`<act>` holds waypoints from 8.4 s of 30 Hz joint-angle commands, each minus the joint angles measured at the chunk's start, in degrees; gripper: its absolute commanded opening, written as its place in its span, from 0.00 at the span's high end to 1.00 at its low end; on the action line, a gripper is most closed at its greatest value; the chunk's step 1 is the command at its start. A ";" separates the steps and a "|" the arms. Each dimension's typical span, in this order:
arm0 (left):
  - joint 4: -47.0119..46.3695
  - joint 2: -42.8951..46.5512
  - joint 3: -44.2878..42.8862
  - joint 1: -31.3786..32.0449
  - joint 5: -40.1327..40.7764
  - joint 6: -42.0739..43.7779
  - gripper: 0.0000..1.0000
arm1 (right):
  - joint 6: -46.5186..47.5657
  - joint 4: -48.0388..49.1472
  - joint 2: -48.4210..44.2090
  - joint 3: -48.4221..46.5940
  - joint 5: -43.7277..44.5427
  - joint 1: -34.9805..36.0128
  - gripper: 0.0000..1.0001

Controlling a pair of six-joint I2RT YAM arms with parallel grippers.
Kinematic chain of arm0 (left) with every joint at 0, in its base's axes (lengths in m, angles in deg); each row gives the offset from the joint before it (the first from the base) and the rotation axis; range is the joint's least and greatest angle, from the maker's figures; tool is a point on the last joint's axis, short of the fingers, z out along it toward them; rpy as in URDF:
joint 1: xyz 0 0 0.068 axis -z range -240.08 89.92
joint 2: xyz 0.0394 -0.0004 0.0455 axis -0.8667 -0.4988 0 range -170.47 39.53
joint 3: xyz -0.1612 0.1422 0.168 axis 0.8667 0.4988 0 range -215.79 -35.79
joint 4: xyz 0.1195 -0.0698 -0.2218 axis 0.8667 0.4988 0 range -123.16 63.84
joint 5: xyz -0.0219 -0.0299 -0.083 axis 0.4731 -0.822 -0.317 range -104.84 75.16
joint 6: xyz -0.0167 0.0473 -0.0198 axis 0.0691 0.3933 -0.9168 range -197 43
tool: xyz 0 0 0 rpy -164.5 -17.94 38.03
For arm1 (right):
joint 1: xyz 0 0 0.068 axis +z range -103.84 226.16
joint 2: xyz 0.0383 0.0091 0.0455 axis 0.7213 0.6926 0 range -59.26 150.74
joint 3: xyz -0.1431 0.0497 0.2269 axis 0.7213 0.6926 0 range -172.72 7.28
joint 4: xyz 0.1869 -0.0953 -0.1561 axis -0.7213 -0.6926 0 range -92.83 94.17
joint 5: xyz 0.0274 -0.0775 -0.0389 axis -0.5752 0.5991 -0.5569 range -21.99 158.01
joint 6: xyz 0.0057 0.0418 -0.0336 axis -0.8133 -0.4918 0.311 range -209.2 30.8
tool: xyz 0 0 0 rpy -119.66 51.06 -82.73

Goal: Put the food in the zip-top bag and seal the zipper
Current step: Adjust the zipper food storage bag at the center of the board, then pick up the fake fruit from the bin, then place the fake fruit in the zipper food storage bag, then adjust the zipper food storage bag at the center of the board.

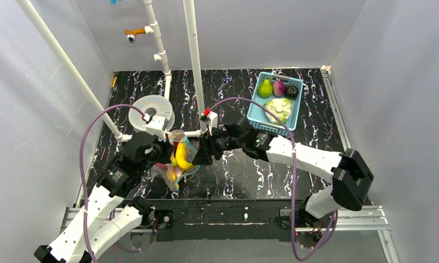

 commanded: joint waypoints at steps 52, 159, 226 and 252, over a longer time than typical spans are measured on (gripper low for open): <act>15.41 -7.00 -14.75 0.16 0.33 -24.10 1.00 | 1.64 -35.80 12.31 -32.84 2.15 -1.05 0.99; -7.86 -12.71 -1.75 0.16 -3.77 0.38 1.00 | 7.56 -22.09 9.19 -20.74 16.10 -44.10 0.99; -6.99 -12.36 -1.08 0.12 0.75 -2.65 1.00 | 9.58 -16.75 -8.64 -9.75 26.27 4.11 0.16; 13.93 1.02 -8.40 0.16 18.98 -58.29 1.00 | 7.24 0.10 -14.65 2.65 16.99 11.73 0.16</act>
